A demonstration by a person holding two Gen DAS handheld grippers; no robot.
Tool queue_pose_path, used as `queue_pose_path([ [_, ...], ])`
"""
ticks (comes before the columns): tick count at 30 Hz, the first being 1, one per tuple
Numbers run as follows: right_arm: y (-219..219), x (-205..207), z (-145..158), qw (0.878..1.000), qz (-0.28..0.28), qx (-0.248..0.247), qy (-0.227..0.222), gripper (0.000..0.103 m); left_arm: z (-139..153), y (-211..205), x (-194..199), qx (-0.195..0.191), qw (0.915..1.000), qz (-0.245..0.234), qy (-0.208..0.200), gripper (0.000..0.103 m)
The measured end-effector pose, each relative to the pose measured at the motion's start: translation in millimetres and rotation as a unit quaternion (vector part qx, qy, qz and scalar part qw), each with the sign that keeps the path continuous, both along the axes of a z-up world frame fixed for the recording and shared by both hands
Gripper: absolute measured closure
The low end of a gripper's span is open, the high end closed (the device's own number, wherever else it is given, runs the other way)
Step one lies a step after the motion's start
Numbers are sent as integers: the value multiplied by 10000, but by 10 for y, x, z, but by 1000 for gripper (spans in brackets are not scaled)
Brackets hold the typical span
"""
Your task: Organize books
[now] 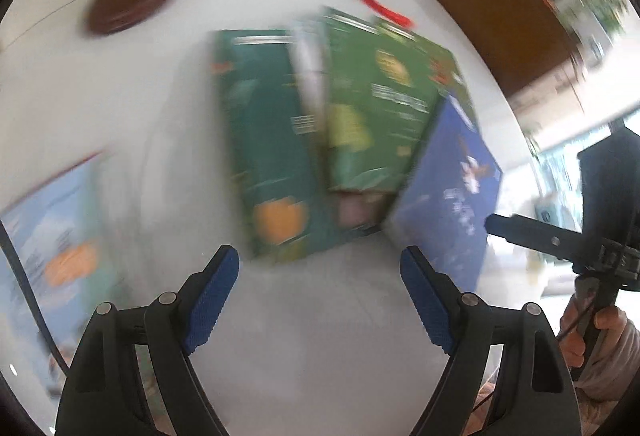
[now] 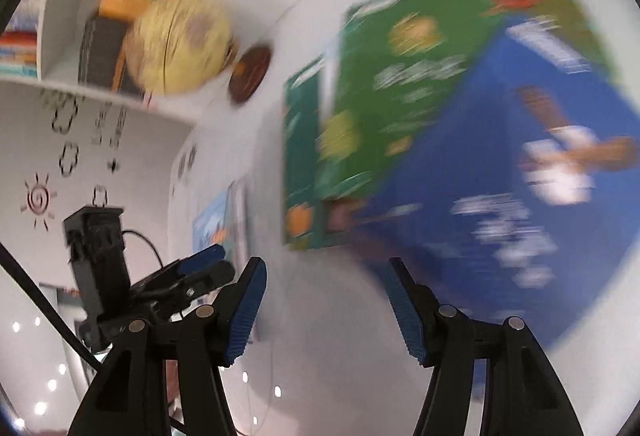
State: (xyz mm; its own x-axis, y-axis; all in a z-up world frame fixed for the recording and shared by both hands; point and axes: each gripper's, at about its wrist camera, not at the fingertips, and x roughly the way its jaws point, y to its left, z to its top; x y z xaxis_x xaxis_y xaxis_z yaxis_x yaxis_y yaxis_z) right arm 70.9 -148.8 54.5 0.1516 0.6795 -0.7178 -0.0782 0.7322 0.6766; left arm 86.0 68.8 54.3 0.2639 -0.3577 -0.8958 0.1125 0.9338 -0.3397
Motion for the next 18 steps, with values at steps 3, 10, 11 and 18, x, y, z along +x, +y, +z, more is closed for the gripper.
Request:
queue_pose_path([
  [3,-502,-111,39,9992,-384,-53,-60,43,-98,-434,239,37,9989,-446,160,21],
  [10,-1349,-239,-238,9903,-1299,144,478,43,-307,-1018,413,261,9942,-934,469,18],
  [11,-1403,-229,-265,9903,-1296,96,485,43,-309,-1044,415,302,9940,-937,482,18],
  [18,-1535,-77,-547,9901,-1237,95,661,44,-321,-1086,378,353,9933,-914,612,17],
])
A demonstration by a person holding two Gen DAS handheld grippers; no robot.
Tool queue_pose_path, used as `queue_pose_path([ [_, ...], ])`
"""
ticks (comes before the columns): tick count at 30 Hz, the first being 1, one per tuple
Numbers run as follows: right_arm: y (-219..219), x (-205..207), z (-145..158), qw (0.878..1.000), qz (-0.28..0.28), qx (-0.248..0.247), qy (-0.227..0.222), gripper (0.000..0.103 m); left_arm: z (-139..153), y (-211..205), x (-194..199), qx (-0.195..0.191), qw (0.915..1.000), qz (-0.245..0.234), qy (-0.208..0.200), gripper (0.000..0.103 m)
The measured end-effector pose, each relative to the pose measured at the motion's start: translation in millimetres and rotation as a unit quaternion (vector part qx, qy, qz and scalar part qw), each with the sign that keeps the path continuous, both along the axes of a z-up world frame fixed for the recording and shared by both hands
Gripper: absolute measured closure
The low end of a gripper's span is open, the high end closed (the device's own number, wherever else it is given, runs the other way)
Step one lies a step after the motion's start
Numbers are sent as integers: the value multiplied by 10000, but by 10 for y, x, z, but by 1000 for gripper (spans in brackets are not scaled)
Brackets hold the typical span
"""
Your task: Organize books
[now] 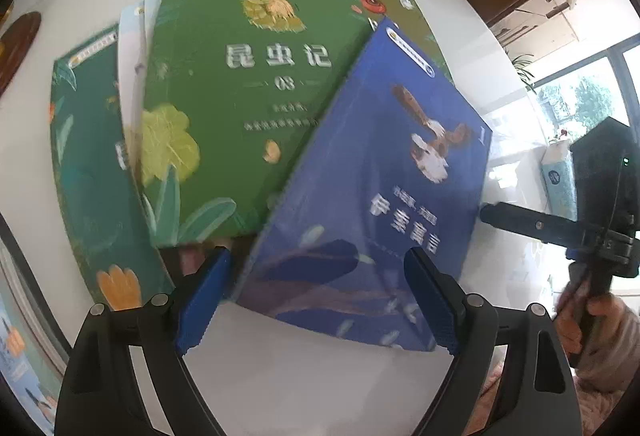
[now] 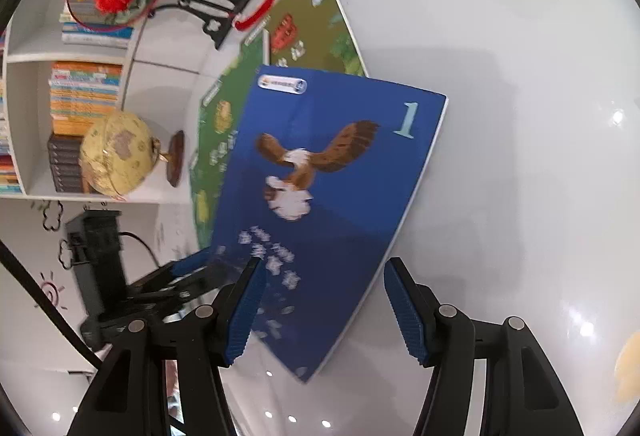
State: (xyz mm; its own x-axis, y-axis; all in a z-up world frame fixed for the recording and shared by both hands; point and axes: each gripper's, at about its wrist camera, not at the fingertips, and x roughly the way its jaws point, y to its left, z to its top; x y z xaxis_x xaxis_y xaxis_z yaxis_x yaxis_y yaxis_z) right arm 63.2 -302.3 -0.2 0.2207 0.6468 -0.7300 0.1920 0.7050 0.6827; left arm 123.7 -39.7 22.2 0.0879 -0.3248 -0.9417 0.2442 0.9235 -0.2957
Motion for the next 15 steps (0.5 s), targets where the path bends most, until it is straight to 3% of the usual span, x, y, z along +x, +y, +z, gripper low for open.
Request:
queue_pose_path([
  [4,55,63,-44,9996,170,137,-159,36,-15,-129,-121,295,9994,-193,19,17],
  [11,32,327,-46,9977,484,221,-410,31,-210,-364,-382,28,9983,-290,501,17],
  [15,64,505,-34,9957,741,202,-523,31,-210,-355,-402,-248,9983,-105,519,17],
])
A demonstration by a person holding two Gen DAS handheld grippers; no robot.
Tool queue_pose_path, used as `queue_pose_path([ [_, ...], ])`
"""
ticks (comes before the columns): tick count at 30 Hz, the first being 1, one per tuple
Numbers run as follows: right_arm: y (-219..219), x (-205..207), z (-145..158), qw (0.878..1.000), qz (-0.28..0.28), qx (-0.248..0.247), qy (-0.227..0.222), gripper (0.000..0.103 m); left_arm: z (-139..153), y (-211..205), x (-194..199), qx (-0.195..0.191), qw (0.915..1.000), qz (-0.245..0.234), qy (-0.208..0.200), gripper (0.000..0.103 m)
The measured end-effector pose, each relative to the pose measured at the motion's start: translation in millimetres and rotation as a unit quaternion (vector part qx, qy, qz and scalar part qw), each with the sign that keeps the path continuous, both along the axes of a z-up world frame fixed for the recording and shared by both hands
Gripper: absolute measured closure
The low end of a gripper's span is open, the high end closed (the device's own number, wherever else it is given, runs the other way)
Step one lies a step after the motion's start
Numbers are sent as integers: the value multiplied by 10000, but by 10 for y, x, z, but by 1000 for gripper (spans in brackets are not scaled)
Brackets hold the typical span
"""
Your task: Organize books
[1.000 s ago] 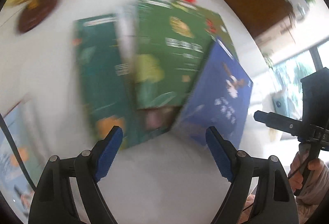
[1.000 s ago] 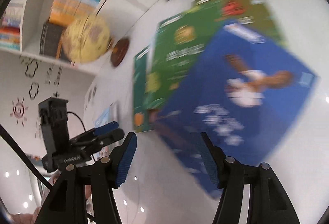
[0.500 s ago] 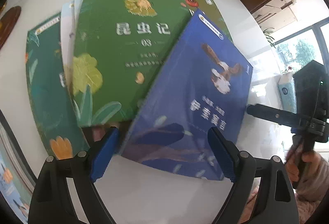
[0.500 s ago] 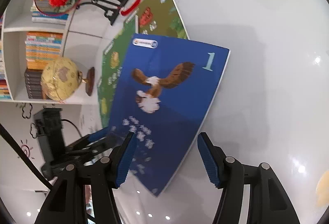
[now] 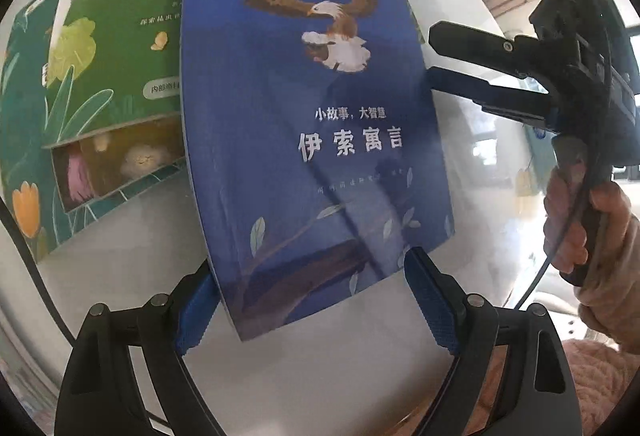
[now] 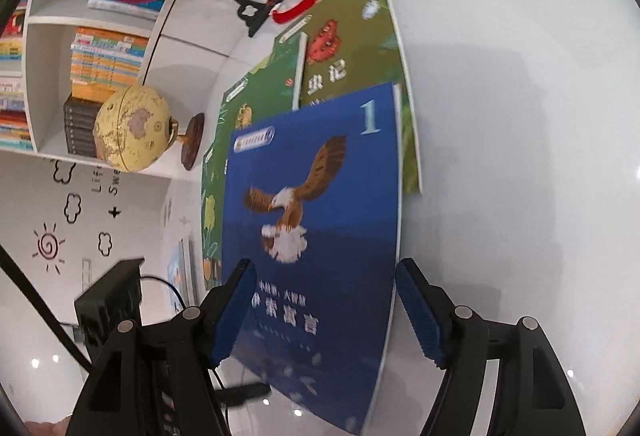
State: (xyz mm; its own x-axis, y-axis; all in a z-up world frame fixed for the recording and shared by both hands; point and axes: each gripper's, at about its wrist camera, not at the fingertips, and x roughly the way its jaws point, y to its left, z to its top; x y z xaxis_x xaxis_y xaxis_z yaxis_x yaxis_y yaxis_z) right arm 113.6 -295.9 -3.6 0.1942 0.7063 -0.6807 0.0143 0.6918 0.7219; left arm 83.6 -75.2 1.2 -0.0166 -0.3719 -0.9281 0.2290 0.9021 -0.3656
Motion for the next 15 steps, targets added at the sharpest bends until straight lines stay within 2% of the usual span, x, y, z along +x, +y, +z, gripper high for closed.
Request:
queue_pose_path([
  [3,-46,94,-18,9997,143,201,48,32,0,106,75,-51,9993,367,-27,17],
  [5,-123,112,-76,9991,173,337,183,32,5,229,137,-255,9973,681,19,17],
  [7,-174,103,-142,9967,278,682,342,33,-3,292,192,-491,9945,919,78,17],
  [9,-190,100,-191,9938,432,921,446,32,-22,302,217,-597,9937,934,143,16],
  [11,-150,112,-229,9903,618,1118,544,33,-23,272,221,-391,9959,808,54,12],
  [12,-121,120,-226,9898,703,1114,545,32,-26,244,214,-270,9971,717,-13,9],
  [15,8,168,-184,9885,1064,1015,358,32,-4,185,182,-260,9976,632,-104,5],
])
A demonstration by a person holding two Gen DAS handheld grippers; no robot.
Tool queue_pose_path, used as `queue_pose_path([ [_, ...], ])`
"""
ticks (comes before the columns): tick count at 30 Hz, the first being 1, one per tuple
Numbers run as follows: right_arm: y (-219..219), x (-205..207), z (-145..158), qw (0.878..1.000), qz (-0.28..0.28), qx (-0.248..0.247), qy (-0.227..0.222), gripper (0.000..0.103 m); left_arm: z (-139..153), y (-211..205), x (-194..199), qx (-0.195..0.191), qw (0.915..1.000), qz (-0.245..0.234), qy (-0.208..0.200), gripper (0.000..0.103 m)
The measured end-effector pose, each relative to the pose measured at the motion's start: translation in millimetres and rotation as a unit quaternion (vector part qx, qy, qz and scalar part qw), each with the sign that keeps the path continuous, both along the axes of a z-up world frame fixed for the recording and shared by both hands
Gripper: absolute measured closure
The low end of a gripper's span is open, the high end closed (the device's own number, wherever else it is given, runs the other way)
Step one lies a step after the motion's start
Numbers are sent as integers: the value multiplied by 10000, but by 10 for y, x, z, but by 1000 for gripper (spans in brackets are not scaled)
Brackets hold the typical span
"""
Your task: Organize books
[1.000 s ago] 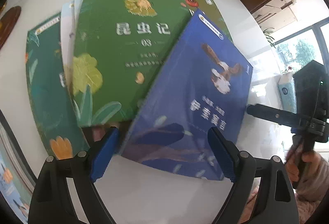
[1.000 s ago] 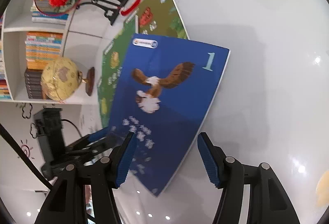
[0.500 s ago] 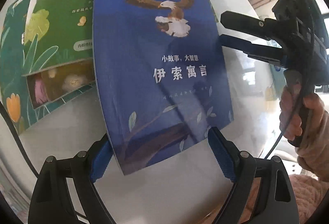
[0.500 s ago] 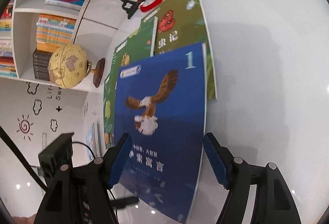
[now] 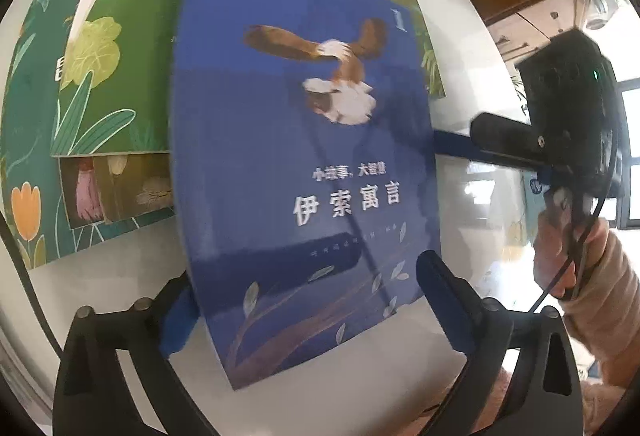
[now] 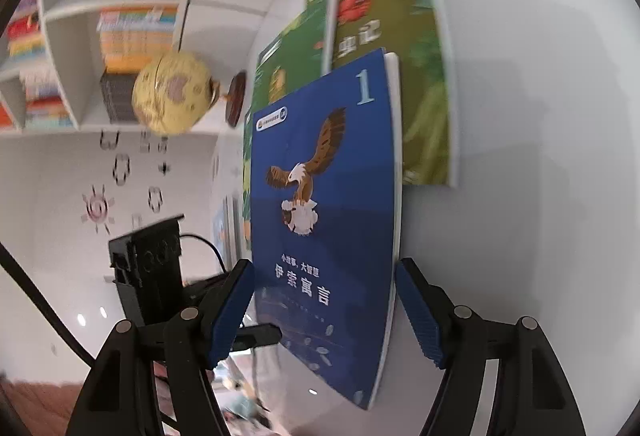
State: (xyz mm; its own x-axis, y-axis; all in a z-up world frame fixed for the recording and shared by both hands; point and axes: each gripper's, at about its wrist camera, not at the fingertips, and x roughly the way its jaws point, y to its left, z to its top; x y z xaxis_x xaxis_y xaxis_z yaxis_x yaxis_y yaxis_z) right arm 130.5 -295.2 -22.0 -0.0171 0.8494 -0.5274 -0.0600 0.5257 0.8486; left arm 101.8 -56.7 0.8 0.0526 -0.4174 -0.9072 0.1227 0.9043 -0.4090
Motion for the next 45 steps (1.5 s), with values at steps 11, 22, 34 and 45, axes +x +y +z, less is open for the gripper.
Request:
queue_pose_path([
  [11,96,56,-44,9975,36,687,-130,28,-24,8,-1,131,9998,52,-129,2],
  [22,709,-23,-64,9826,1141,1442,264,37,-57,-5,48,-110,9998,173,7,2],
  [34,926,-89,195,9913,626,-662,-945,79,241,-146,-70,-80,9939,459,-996,43],
  [45,779,-120,474,9912,515,-353,-1168,79,312,-106,-164,-397,9913,407,-1188,43],
])
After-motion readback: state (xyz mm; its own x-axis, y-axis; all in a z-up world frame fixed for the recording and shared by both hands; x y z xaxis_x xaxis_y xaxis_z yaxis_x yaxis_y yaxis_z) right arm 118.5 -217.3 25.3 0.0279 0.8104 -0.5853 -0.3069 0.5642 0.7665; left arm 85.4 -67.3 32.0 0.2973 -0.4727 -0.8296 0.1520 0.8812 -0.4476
